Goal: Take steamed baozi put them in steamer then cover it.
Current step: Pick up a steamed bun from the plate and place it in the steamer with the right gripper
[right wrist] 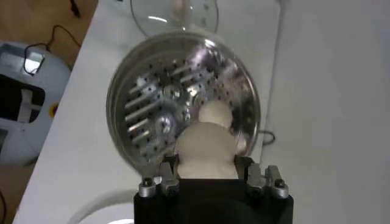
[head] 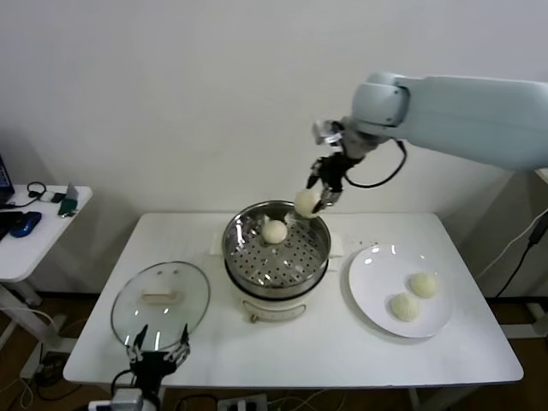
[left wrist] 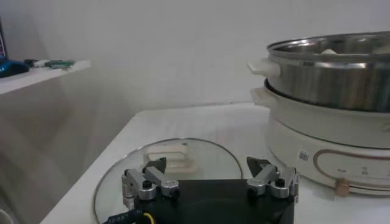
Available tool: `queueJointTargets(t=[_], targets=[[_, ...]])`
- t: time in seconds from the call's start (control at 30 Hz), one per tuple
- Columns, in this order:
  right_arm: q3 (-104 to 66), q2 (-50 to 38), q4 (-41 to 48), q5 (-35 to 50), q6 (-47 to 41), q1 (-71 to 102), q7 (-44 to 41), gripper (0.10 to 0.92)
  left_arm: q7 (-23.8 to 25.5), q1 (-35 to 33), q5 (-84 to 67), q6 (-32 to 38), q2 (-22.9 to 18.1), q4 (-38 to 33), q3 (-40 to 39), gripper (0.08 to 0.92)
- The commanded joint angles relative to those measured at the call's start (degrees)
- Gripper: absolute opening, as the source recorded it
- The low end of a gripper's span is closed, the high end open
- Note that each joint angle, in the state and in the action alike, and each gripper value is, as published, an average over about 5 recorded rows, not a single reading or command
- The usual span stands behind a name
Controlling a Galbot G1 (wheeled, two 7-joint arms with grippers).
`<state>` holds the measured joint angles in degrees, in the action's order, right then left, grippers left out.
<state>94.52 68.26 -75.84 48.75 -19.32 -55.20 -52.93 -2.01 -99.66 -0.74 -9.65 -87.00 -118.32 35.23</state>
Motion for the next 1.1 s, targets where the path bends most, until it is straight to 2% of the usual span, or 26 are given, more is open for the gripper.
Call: queueJointTargets(t=[0.03, 0.43, 0.83, 0.93, 1.1], targets=[[-1.54, 12.92, 3.43, -0.73, -1.95, 9.35, 4.22, 0.624, -0.01, -0.16, -0.26, 0.05, 0.31, 0.01, 0.15, 0.823], [-3.88, 17.95, 16.18, -9.72, -2.35, 22.25, 6.90, 0.621, -0.07, -0.20, -0.45, -0.03, 0.31, -0.14, 0.23, 0.823], [-4.58, 18.94, 17.88, -12.99, -1.90, 23.62, 8.36, 0.628, -0.22, -0.64, -0.32, 0.25, 0.02, -0.19, 0.18, 0.823], [-5.07, 18.00, 16.48, -11.85, -1.24, 22.35, 7.80, 0.656, -0.29, -0.88, -0.29, 0.30, -0.02, -0.34, 0.26, 0.823], [-4.26, 14.39, 13.90, -7.53, 1.75, 14.87, 3.72, 0.780, -0.46, -1.25, -0.22, 0.31, -0.08, -0.68, 0.38, 0.823]])
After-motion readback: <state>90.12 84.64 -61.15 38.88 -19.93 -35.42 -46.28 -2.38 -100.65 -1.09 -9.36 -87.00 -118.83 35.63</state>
